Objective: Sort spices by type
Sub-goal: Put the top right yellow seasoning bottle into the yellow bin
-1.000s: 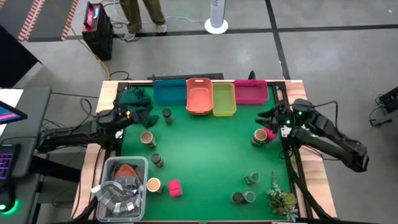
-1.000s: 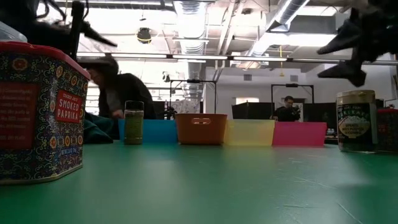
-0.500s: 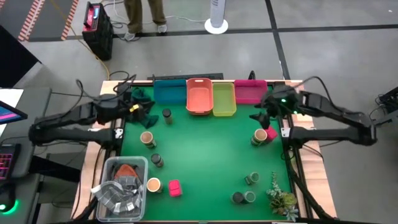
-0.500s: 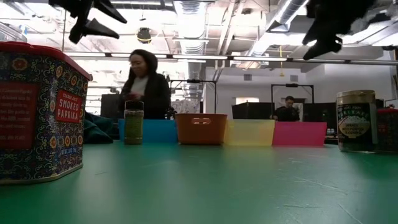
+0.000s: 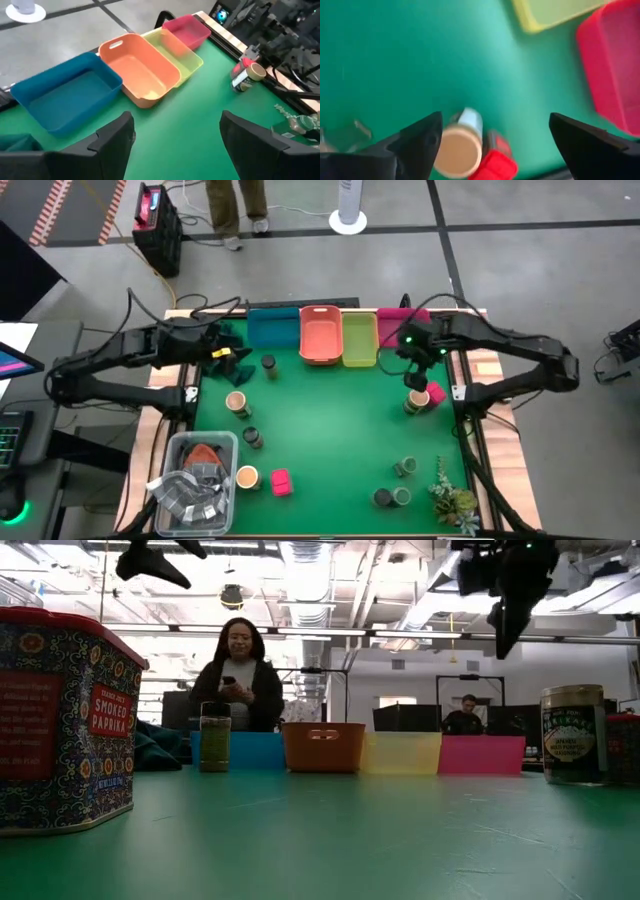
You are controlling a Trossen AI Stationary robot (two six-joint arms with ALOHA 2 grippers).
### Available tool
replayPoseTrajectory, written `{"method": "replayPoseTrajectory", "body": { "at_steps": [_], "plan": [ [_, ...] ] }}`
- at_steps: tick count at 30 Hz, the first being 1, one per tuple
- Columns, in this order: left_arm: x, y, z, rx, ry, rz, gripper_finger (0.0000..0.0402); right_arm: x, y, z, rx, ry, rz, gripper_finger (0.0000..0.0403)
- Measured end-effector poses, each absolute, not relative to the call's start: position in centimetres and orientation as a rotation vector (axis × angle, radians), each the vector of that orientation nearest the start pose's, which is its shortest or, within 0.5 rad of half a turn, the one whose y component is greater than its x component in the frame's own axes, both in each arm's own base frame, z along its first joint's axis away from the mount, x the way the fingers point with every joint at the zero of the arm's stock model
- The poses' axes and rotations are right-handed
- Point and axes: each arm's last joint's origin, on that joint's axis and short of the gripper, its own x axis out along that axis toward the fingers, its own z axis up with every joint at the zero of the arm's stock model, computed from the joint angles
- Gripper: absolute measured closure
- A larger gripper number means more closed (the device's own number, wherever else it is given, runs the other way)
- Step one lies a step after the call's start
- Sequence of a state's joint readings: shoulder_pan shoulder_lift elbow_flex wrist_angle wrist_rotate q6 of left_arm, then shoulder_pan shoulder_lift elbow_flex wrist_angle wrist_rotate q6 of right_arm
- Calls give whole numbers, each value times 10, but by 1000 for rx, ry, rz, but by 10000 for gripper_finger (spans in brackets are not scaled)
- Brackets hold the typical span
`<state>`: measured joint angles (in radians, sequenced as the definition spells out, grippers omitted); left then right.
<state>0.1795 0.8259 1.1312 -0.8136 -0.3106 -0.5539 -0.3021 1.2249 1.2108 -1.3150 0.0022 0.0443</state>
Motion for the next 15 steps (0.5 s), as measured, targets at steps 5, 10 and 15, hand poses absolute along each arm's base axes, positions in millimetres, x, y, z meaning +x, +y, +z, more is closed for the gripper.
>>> {"method": "replayPoseTrajectory", "body": {
  "at_steps": [5,10,15],
  "plan": [
    [137,34,383,-489,372,606,118,198,-51,307,196,1426,-236,15],
    [137,34,383,-489,372,605,118,194,-49,305,168,1497,-295,16],
    [137,34,383,-483,374,604,118,188,-48,305,189,1548,-318,16]
  ]
}}
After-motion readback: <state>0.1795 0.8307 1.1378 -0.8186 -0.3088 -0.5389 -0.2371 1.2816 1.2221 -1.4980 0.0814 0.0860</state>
